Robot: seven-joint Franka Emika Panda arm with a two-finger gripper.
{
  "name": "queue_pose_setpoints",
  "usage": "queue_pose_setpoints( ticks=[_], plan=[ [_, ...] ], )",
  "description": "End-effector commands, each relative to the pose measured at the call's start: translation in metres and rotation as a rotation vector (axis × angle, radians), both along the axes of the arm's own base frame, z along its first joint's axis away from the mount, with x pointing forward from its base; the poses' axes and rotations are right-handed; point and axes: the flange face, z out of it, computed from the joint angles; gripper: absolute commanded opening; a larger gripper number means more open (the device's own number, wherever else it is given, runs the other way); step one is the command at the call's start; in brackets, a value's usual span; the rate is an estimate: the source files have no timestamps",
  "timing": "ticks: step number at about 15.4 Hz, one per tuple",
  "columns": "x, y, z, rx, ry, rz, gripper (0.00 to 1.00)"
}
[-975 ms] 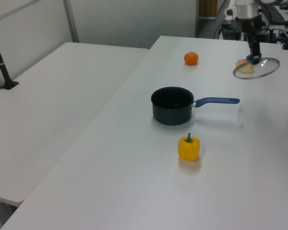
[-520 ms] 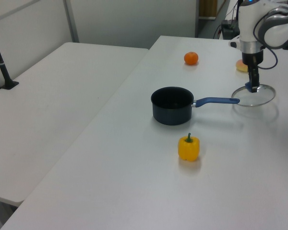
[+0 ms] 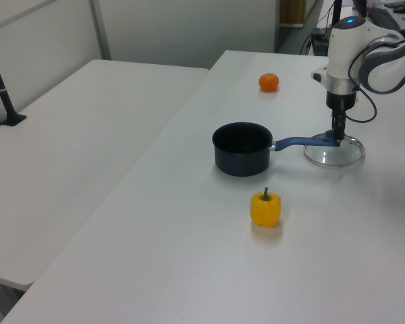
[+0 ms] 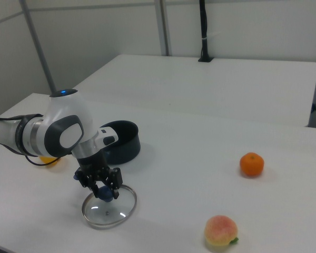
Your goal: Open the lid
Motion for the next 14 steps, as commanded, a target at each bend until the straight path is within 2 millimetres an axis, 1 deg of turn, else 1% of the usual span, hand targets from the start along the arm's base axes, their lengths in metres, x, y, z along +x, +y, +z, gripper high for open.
queue_pose_setpoints(
  ticks=[1, 2, 3, 5, 7, 8, 11, 13, 14],
  plan=[
    [-0.002, 0.003, 0.004, -0.013, -0.016, -0.009, 0.73],
    [-0.002, 0.002, 0.005, -0.013, -0.017, -0.012, 0.91],
    [-0.002, 0.002, 0.006, -0.014, -0.017, -0.014, 1.00],
    [-0.003, -0.002, 0.010, -0.016, -0.012, -0.027, 1.00],
    [0.001, -0.005, 0.021, -0.022, 0.001, -0.036, 1.00],
    [0.002, -0.007, 0.031, -0.025, 0.006, -0.038, 1.00],
    [0.013, -0.016, 0.069, -0.031, -0.014, -0.057, 1.00],
    [0.029, -0.021, 0.117, -0.027, -0.025, -0.098, 1.00],
    [0.036, -0.021, 0.142, -0.012, -0.044, -0.124, 1.00]
  ],
)
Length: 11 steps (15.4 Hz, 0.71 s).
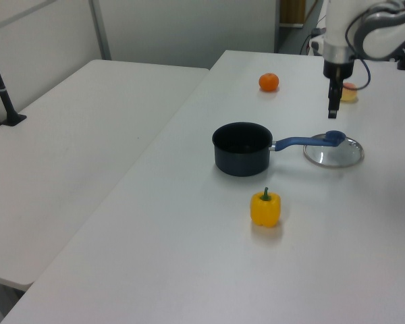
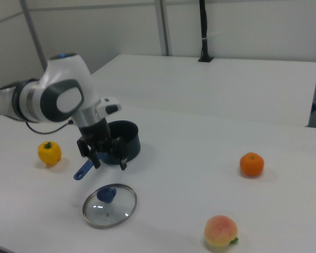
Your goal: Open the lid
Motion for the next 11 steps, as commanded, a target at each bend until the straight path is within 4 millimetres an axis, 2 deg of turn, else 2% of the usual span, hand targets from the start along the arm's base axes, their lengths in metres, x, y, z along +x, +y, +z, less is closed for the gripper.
queue_pose_setpoints(
  ticks=[1, 5, 8, 11],
  plan=[
    [0.016, -0.001, 0.069, 0.036, -0.034, -0.070, 1.00],
    [0.020, 0.011, 0.146, 0.148, -0.037, -0.106, 1.00],
    [0.016, 0.020, 0.182, 0.215, -0.032, -0.120, 1.00],
    [0.015, 0.034, 0.204, 0.270, -0.042, -0.252, 1.00]
  ],
)
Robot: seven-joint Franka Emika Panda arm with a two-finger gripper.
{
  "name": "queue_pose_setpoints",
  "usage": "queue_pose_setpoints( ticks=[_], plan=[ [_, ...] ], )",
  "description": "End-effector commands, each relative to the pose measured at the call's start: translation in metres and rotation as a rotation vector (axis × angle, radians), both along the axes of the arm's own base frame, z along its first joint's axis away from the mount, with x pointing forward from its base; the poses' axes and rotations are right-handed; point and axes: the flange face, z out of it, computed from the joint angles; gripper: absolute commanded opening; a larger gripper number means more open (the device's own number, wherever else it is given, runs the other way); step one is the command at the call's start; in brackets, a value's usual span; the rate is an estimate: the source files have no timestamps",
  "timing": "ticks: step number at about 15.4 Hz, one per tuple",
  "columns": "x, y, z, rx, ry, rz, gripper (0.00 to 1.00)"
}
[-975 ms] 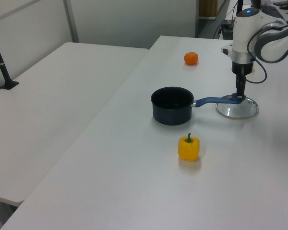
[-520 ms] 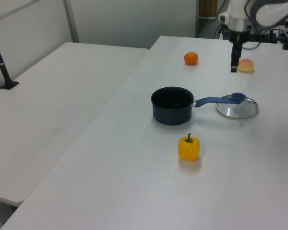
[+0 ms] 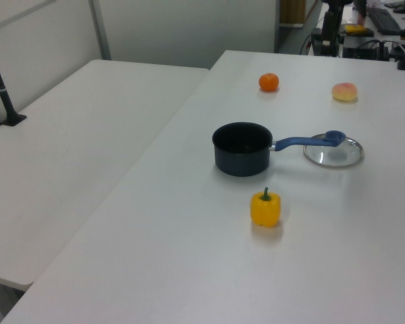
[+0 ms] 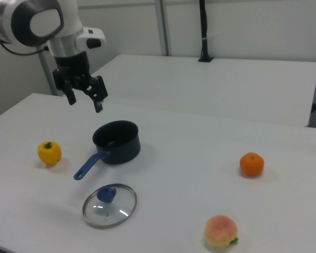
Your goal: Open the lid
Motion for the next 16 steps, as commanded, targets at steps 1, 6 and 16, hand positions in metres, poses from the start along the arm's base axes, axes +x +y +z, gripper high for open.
queue_pose_setpoints(
  ticks=[1, 6, 16],
  plan=[
    [0.002, 0.025, 0.026, 0.051, 0.004, -0.147, 1.00],
    [0.009, 0.042, 0.019, 0.027, -0.003, -0.113, 1.00],
    [0.019, 0.037, 0.021, -0.055, -0.092, 0.034, 1.00]
  ],
)
